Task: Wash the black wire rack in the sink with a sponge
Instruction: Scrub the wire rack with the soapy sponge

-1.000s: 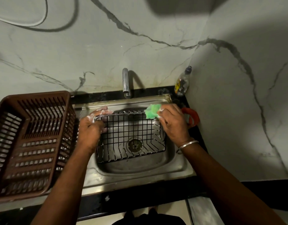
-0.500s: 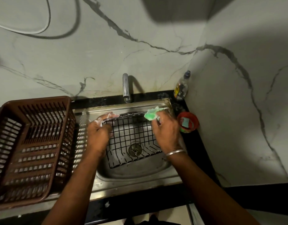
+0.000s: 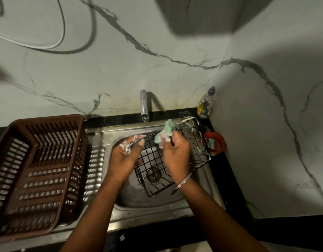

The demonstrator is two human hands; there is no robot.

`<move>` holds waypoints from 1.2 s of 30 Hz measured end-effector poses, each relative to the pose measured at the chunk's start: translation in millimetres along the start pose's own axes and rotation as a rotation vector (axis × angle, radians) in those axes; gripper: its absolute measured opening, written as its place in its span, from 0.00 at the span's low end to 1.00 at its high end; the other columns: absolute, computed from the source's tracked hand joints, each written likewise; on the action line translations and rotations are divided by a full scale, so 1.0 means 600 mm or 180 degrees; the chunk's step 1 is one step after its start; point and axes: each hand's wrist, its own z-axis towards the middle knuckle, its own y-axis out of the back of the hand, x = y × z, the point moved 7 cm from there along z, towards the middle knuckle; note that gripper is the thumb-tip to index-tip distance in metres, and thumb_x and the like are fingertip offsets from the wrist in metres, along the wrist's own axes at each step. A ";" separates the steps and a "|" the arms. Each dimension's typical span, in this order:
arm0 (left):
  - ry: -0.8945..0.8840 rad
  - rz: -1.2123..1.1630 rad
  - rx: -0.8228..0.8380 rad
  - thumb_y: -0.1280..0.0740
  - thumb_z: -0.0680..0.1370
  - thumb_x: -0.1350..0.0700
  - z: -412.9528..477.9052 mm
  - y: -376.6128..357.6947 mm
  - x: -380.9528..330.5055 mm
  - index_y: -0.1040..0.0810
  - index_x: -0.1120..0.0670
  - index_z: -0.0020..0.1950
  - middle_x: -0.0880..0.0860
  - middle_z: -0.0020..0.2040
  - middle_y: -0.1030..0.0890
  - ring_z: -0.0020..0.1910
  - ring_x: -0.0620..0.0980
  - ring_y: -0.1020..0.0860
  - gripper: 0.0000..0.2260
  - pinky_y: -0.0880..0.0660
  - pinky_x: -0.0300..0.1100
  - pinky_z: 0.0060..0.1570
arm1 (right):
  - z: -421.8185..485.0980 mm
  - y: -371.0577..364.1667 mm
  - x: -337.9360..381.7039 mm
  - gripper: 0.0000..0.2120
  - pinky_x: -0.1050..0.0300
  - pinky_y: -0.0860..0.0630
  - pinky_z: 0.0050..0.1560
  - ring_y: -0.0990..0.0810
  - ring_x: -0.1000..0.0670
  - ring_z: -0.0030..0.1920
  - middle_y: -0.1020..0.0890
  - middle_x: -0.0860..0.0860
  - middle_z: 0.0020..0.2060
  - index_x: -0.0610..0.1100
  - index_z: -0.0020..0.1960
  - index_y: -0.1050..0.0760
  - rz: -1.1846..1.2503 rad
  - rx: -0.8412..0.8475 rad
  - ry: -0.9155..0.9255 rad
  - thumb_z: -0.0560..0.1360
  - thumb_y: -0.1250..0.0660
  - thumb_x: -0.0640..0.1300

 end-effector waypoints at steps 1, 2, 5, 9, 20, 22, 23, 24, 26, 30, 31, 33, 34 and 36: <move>-0.0128 0.0110 0.0138 0.31 0.81 0.40 -0.003 -0.005 -0.008 0.15 0.41 0.58 0.46 0.53 0.13 0.55 0.47 0.15 0.10 0.14 0.57 0.53 | 0.000 0.004 0.002 0.04 0.52 0.15 0.46 0.14 0.55 0.47 0.13 0.53 0.46 0.48 0.55 0.17 0.0119 -0.0132 -0.0054 0.81 0.29 0.43; -0.0248 0.0195 0.0252 0.33 0.79 0.35 -0.008 -0.009 -0.016 0.16 0.39 0.59 0.46 0.53 0.14 0.55 0.45 0.16 0.14 0.14 0.55 0.53 | -0.001 0.003 0.005 0.02 0.54 0.16 0.43 0.14 0.55 0.45 0.14 0.52 0.45 0.47 0.53 0.17 0.0189 -0.0129 -0.0069 0.81 0.29 0.43; -0.0624 0.0323 0.0483 0.35 0.81 0.32 -0.012 -0.022 -0.031 0.16 0.40 0.62 0.42 0.59 0.14 0.60 0.42 0.17 0.18 0.18 0.52 0.60 | -0.023 -0.028 0.029 0.04 0.60 0.24 0.33 0.20 0.54 0.36 0.17 0.51 0.39 0.43 0.49 0.18 -0.0061 0.0393 0.0277 0.81 0.29 0.43; -0.0765 0.0567 0.0536 0.39 0.86 0.38 -0.007 -0.032 -0.034 0.17 0.39 0.60 0.42 0.56 0.14 0.58 0.42 0.17 0.13 0.19 0.55 0.61 | -0.033 -0.041 0.027 0.04 0.54 0.21 0.32 0.19 0.52 0.36 0.17 0.49 0.39 0.41 0.48 0.18 0.0063 0.0489 0.0187 0.81 0.30 0.38; -0.0611 0.0684 0.0523 0.53 0.82 0.25 0.008 -0.026 -0.016 0.19 0.34 0.61 0.46 0.61 0.18 0.65 0.45 0.20 0.27 0.23 0.60 0.68 | -0.042 -0.068 0.053 0.12 0.57 0.20 0.60 0.16 0.47 0.58 0.14 0.45 0.55 0.37 0.63 0.19 0.0825 0.1473 -0.0118 0.85 0.39 0.34; -0.0540 0.0624 0.0480 0.52 0.82 0.26 0.007 -0.023 -0.015 0.20 0.31 0.57 0.41 0.56 0.17 0.61 0.41 0.19 0.24 0.21 0.57 0.65 | -0.035 -0.064 0.060 0.10 0.54 0.18 0.56 0.16 0.47 0.54 0.14 0.45 0.53 0.38 0.60 0.18 0.0575 0.1583 0.0070 0.85 0.38 0.36; -0.0490 0.0602 0.0473 0.52 0.82 0.27 0.005 -0.023 -0.013 0.20 0.30 0.55 0.40 0.55 0.17 0.59 0.40 0.19 0.22 0.21 0.55 0.64 | -0.033 -0.061 0.063 0.09 0.55 0.19 0.49 0.17 0.49 0.47 0.15 0.47 0.48 0.38 0.56 0.18 0.0439 0.1579 0.0185 0.84 0.36 0.37; -0.0459 0.0607 0.0476 0.52 0.82 0.27 0.004 -0.026 -0.014 0.20 0.29 0.54 0.40 0.55 0.17 0.59 0.39 0.19 0.22 0.21 0.52 0.64 | -0.029 -0.056 0.068 0.08 0.56 0.21 0.41 0.20 0.52 0.40 0.17 0.49 0.41 0.39 0.50 0.18 0.0322 0.1437 0.0309 0.83 0.35 0.38; -0.0481 0.0704 0.0487 0.52 0.83 0.27 -0.004 -0.035 -0.020 0.20 0.29 0.55 0.40 0.58 0.19 0.61 0.32 0.22 0.22 0.26 0.40 0.64 | -0.025 -0.042 0.070 0.08 0.59 0.26 0.35 0.24 0.55 0.35 0.20 0.51 0.34 0.41 0.42 0.20 0.0284 0.0799 0.0332 0.80 0.30 0.38; -0.0634 0.0927 0.0433 0.51 0.85 0.36 -0.007 -0.042 -0.041 0.22 0.24 0.51 0.37 0.57 0.22 0.57 0.25 0.26 0.18 0.30 0.32 0.58 | -0.036 -0.042 0.049 0.04 0.57 0.19 0.45 0.17 0.51 0.43 0.14 0.46 0.43 0.43 0.48 0.18 0.1323 0.0239 -0.0454 0.77 0.26 0.36; -0.0660 0.0954 0.0449 0.51 0.87 0.36 -0.005 -0.041 -0.040 0.23 0.22 0.51 0.39 0.57 0.21 0.58 0.29 0.24 0.18 0.28 0.36 0.60 | -0.036 -0.045 0.045 0.05 0.56 0.19 0.47 0.16 0.49 0.45 0.14 0.45 0.45 0.43 0.50 0.17 0.1392 0.0299 -0.0474 0.78 0.27 0.34; -0.0767 0.1018 0.0452 0.51 0.87 0.34 0.002 -0.033 -0.032 0.21 0.24 0.53 0.43 0.56 0.19 0.60 0.38 0.22 0.18 0.24 0.46 0.64 | -0.039 -0.044 0.047 0.06 0.56 0.18 0.48 0.16 0.48 0.46 0.14 0.42 0.46 0.39 0.52 0.17 0.1415 0.0365 -0.0355 0.78 0.29 0.31; -0.0780 0.1051 0.0435 0.51 0.86 0.33 0.005 -0.030 -0.028 0.20 0.27 0.54 0.44 0.57 0.19 0.60 0.41 0.22 0.19 0.24 0.50 0.65 | -0.041 -0.042 0.046 0.07 0.56 0.19 0.48 0.16 0.48 0.46 0.14 0.41 0.47 0.38 0.52 0.17 0.1444 0.0402 -0.0324 0.78 0.30 0.30; -0.0702 0.1061 0.0363 0.51 0.86 0.34 0.008 -0.024 -0.025 0.21 0.27 0.53 0.43 0.57 0.21 0.60 0.38 0.23 0.18 0.25 0.52 0.66 | -0.048 -0.041 0.041 0.06 0.54 0.20 0.49 0.18 0.47 0.47 0.15 0.39 0.48 0.37 0.52 0.18 0.1514 0.0548 -0.0397 0.77 0.30 0.32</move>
